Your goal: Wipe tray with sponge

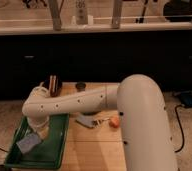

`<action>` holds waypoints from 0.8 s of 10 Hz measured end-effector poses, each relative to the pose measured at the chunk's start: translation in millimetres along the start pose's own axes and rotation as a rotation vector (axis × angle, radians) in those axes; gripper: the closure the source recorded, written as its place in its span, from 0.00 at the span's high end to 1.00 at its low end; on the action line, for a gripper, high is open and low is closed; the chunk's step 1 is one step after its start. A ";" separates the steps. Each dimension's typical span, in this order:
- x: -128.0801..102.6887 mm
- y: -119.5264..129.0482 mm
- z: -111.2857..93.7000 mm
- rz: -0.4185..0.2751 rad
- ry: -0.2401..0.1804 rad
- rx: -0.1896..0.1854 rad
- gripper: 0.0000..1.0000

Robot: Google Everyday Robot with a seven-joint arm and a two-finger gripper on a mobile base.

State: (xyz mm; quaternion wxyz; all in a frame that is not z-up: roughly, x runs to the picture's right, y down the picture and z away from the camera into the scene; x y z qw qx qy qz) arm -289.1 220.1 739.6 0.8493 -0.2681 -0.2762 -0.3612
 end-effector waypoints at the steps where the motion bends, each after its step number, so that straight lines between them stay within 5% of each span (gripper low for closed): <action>1: 0.6 0.6 0.3 0.000 -0.003 -0.002 0.01; 8: 17.5 -2.8 -1.2 -0.010 -0.013 -0.014 0.01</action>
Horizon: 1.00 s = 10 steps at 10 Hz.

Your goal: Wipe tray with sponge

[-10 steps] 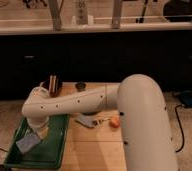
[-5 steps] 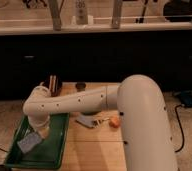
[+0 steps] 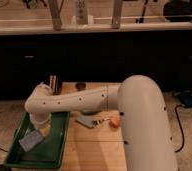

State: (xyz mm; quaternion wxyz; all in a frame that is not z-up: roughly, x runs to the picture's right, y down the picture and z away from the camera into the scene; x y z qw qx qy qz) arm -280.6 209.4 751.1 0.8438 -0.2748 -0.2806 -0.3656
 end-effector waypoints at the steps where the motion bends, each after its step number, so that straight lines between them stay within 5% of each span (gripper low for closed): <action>1: 2.8 0.3 -0.7 0.000 -0.001 -0.001 0.01; 3: 9.4 2.3 -0.5 0.012 0.005 -0.002 0.01; 10: 77.5 15.0 3.8 0.150 0.171 -0.038 0.01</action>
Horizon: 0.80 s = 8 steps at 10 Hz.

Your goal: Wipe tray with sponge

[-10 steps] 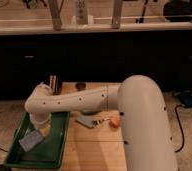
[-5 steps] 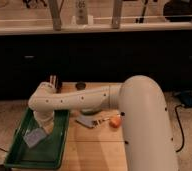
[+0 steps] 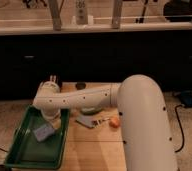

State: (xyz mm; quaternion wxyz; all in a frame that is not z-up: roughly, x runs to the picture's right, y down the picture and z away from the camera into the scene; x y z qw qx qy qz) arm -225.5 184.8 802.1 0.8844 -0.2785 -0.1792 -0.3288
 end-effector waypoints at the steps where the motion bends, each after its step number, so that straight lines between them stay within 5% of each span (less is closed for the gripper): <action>1: 7.9 -6.4 -0.2 0.007 0.024 0.003 0.01; 4: -12.2 -33.4 -2.9 -0.077 0.054 0.010 0.01; 8: -64.4 -43.7 7.9 -0.236 0.086 -0.037 0.01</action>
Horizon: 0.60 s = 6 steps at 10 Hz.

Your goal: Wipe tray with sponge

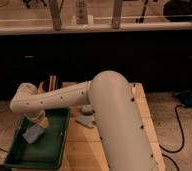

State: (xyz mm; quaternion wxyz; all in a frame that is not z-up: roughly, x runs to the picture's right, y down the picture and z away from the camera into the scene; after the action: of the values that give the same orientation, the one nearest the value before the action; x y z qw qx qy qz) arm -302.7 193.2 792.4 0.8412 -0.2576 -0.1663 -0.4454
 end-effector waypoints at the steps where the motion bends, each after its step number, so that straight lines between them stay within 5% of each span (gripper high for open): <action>1: -1.7 3.1 1.6 -0.007 0.004 -0.009 0.01; 6: 39.6 78.9 5.0 0.061 0.034 -0.069 0.01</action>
State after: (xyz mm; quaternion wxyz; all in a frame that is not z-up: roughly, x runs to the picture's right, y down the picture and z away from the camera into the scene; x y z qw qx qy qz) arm -215.3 206.9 794.1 0.8478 -0.2838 -0.1285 -0.4292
